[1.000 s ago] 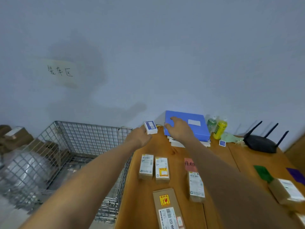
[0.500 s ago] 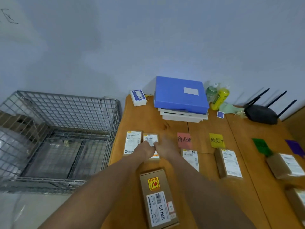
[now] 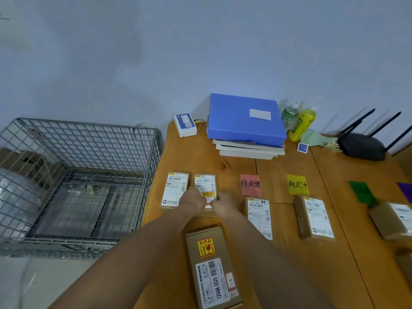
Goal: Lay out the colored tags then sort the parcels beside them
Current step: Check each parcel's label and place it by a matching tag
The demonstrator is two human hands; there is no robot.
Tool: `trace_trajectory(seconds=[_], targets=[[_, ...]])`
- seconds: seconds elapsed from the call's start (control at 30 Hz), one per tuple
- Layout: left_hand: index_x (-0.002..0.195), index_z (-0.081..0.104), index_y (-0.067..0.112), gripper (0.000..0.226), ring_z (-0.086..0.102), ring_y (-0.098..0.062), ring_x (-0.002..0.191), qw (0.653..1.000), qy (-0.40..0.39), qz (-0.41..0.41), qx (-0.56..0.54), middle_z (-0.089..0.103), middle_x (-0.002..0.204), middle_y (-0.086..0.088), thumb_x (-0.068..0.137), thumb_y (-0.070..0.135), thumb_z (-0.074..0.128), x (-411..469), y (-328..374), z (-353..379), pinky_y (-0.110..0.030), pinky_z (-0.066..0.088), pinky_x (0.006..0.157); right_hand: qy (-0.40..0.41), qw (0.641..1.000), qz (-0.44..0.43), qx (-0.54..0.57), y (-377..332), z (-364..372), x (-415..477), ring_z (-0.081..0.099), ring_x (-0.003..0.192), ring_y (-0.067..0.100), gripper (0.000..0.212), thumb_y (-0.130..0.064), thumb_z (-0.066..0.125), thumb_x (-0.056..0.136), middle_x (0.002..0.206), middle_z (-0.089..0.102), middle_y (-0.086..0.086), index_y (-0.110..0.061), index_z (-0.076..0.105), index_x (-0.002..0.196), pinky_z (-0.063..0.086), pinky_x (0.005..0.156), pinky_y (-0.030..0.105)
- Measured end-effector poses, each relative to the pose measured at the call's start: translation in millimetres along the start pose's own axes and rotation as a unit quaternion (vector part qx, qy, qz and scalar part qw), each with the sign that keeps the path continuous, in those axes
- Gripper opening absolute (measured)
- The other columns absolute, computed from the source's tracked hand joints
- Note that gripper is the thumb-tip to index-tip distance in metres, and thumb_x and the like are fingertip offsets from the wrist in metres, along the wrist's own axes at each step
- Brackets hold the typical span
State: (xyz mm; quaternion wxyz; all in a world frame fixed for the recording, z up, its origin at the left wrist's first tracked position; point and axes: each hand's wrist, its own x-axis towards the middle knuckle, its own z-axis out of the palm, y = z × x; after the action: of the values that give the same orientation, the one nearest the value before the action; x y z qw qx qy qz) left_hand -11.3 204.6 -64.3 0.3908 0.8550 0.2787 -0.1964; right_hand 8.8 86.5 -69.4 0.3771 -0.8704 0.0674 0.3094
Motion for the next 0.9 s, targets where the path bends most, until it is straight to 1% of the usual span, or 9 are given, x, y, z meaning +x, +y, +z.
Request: trace_trajectory(seconds=[0.13, 0.23, 0.33, 0.4, 0.43, 0.5, 0.6, 0.77, 0.9], targets=[[0.112, 0.065, 0.006, 0.021, 0.065, -0.030, 0.101, 0.995, 0.048, 0.025, -0.079, 0.069, 0.112, -0.014, 0.101, 0.015, 0.051, -8.5, 6.0, -9.5, -0.038, 0.055, 0.082, 0.058, 0.998, -0.017, 0.026, -8.3, -21.4, -18.7, 0.067, 0.094, 0.020, 0.022, -0.008, 0.061, 0.092, 0.110, 0.072, 0.005, -0.013, 0.069, 0.112, 0.054, 0.075, 0.031], [0.105, 0.074, 0.013, 0.017, 0.070, -0.028, 0.092, 0.983, 0.070, 0.059, -0.156, 0.075, 0.101, -0.009, 0.096, 0.011, 0.060, -25.8, 20.5, -28.3, -0.043, 0.061, 0.080, 0.093, 0.991, -0.066, 0.071, -20.5, -43.7, -43.7, 0.065, 0.089, 0.014, 0.033, 0.001, 0.061, 0.090, 0.113, 0.074, 0.001, -0.019, 0.070, 0.116, 0.057, 0.077, 0.029], [0.100, 0.070, 0.020, 0.029, 0.069, -0.025, 0.087, 0.964, 0.073, 0.096, -0.239, 0.072, 0.093, -0.006, 0.090, -0.006, 0.062, -52.7, 44.1, -58.1, -0.047, 0.063, 0.077, 0.126, 0.974, -0.137, 0.128, -44.8, -72.1, -82.8, 0.066, 0.096, 0.013, 0.044, 0.002, 0.065, 0.091, 0.110, 0.072, -0.004, -0.020, 0.064, 0.129, 0.058, 0.081, 0.028], [0.095, 0.072, 0.010, 0.029, 0.066, -0.027, 0.083, 0.948, 0.077, 0.140, -0.275, 0.067, 0.086, -0.013, 0.086, -0.014, 0.057, -71.6, 59.8, -79.9, -0.055, 0.062, 0.076, 0.148, 0.958, -0.182, 0.162, -63.6, -90.9, -106.9, 0.068, 0.101, 0.014, 0.040, 0.001, 0.068, 0.090, 0.106, 0.071, -0.005, -0.015, 0.066, 0.126, 0.058, 0.083, 0.028], [0.095, 0.074, 0.012, 0.035, 0.067, -0.029, 0.084, 0.940, 0.081, 0.164, -0.288, 0.067, 0.086, -0.015, 0.085, -0.016, 0.055, -82.5, 68.3, -91.1, -0.058, 0.061, 0.077, 0.159, 0.951, -0.198, 0.175, -73.2, -100.2, -119.4, 0.068, 0.103, 0.015, 0.039, -0.001, 0.069, 0.089, 0.109, 0.072, -0.003, -0.015, 0.067, 0.126, 0.059, 0.086, 0.032], [0.107, 0.075, 0.022, 0.048, 0.070, -0.034, 0.097, 0.922, 0.084, 0.202, -0.319, 0.071, 0.100, -0.016, 0.086, -0.016, 0.057, -107.7, 86.4, -113.5, -0.057, 0.061, 0.082, 0.185, 0.943, -0.215, 0.174, -93.2, -119.4, -145.7, 0.067, 0.106, 0.017, 0.041, -0.004, 0.070, 0.089, 0.118, 0.071, 0.000, -0.016, 0.066, 0.128, 0.058, 0.093, 0.039], [0.133, 0.067, 0.017, 0.053, 0.070, -0.029, 0.108, 0.897, 0.093, 0.249, -0.353, 0.070, 0.124, -0.008, 0.089, -0.012, 0.060, -152.2, 115.4, -146.1, -0.051, 0.061, 0.088, 0.222, 0.929, -0.239, 0.177, -121.6, -148.9, -183.8, 0.068, 0.102, 0.020, 0.042, -0.002, 0.067, 0.088, 0.120, 0.069, 0.002, -0.015, 0.063, 0.128, 0.058, 0.091, 0.043], [0.139, 0.064, 0.016, 0.053, 0.069, -0.028, 0.110, 0.871, 0.100, 0.307, -0.370, 0.070, 0.128, -0.003, 0.091, -0.008, 0.061, -208.2, 146.3, -174.1, -0.049, 0.062, 0.087, 0.269, 0.906, -0.267, 0.188, -144.8, -183.1, -232.4, 0.070, 0.099, 0.022, 0.037, -0.001, 0.067, 0.087, 0.116, 0.069, 0.000, -0.021, 0.060, 0.117, 0.061, 0.086, 0.045], [0.140, 0.063, 0.018, 0.052, 0.068, -0.027, 0.113, 0.861, 0.090, 0.325, -0.381, 0.069, 0.131, -0.002, 0.094, -0.006, 0.062, -229.9, 155.9, -171.8, -0.038, 0.063, 0.083, 0.300, 0.895, -0.274, 0.183, -141.7, -195.4, -261.5, 0.069, 0.102, 0.022, 0.037, -0.002, 0.071, 0.086, 0.116, 0.070, 0.000, -0.020, 0.061, 0.116, 0.060, 0.089, 0.043]])
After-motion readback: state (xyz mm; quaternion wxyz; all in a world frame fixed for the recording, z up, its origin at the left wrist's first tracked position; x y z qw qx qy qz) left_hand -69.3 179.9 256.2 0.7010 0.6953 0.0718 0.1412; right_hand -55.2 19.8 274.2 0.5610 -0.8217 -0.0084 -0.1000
